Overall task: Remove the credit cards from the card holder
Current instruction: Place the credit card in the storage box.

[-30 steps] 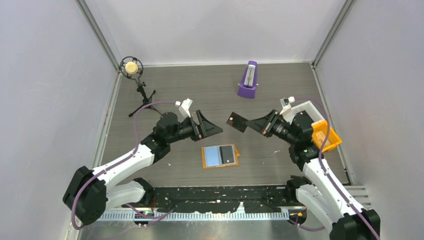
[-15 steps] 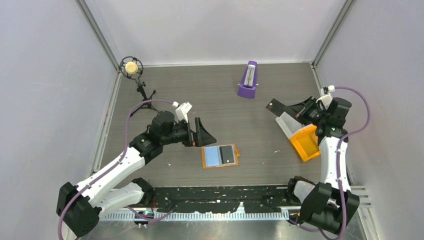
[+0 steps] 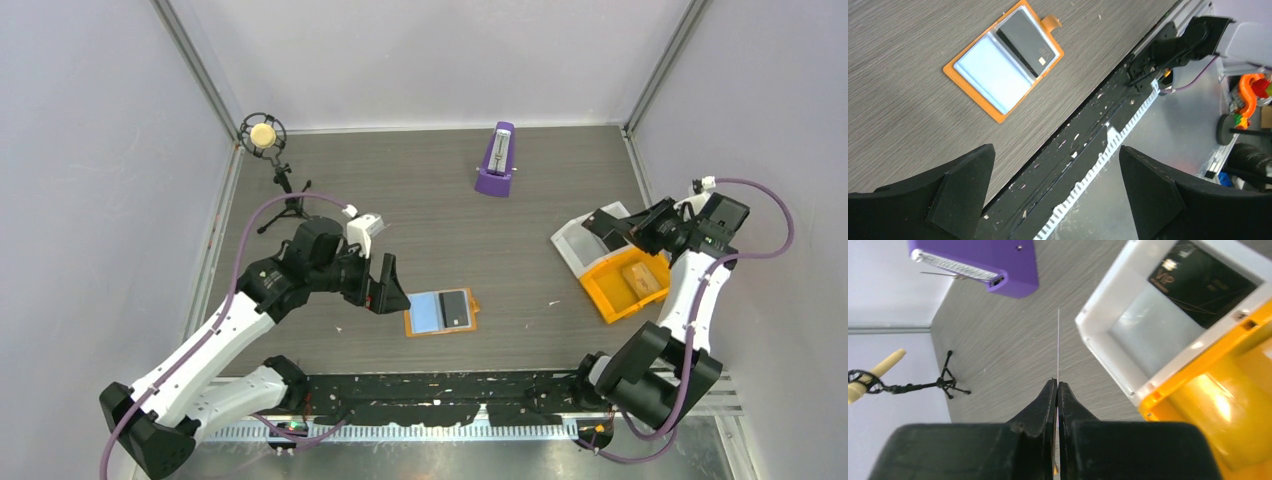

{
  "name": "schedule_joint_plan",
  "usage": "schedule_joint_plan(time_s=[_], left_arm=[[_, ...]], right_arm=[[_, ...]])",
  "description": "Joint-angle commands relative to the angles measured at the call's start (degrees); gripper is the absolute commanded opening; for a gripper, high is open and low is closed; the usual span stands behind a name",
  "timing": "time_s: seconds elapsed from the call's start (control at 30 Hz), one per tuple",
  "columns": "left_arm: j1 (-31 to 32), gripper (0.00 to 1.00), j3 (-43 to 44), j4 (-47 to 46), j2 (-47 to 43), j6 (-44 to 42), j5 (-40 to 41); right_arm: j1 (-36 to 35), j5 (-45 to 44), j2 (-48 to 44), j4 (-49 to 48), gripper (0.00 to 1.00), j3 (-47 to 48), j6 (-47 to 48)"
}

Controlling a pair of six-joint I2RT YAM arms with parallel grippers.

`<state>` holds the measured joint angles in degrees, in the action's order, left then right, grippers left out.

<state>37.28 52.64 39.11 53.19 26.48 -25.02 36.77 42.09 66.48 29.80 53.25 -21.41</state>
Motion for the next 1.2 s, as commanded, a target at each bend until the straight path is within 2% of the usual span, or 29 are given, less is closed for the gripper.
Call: schedule_joint_plan(time_s=[0.0, 0.3, 0.83, 1.17], left_arm=[[-0.19, 1.00, 0.27, 3.48, -1.71, -4.86, 0.88], [-0.19, 1.00, 2.01, 6.02, -1.68, -6.67, 4.63], [-0.22, 1.00, 2.81, 7.10, -1.39, -7.06, 8.60], [-0.33, 1.00, 3.16, 7.61, -0.90, -7.22, 9.80]], right_arm=[[2.18, -5.44, 3.41, 4.39, 0.05, 5.54, 5.49], [4.33, -7.90, 14.19, 6.75, 0.05, 12.86, 7.62], [4.03, -9.16, 25.29, -0.33, 0.05, 14.48, 3.13], [1.93, -12.29, 29.54, -8.36, 0.05, 13.37, -1.30]])
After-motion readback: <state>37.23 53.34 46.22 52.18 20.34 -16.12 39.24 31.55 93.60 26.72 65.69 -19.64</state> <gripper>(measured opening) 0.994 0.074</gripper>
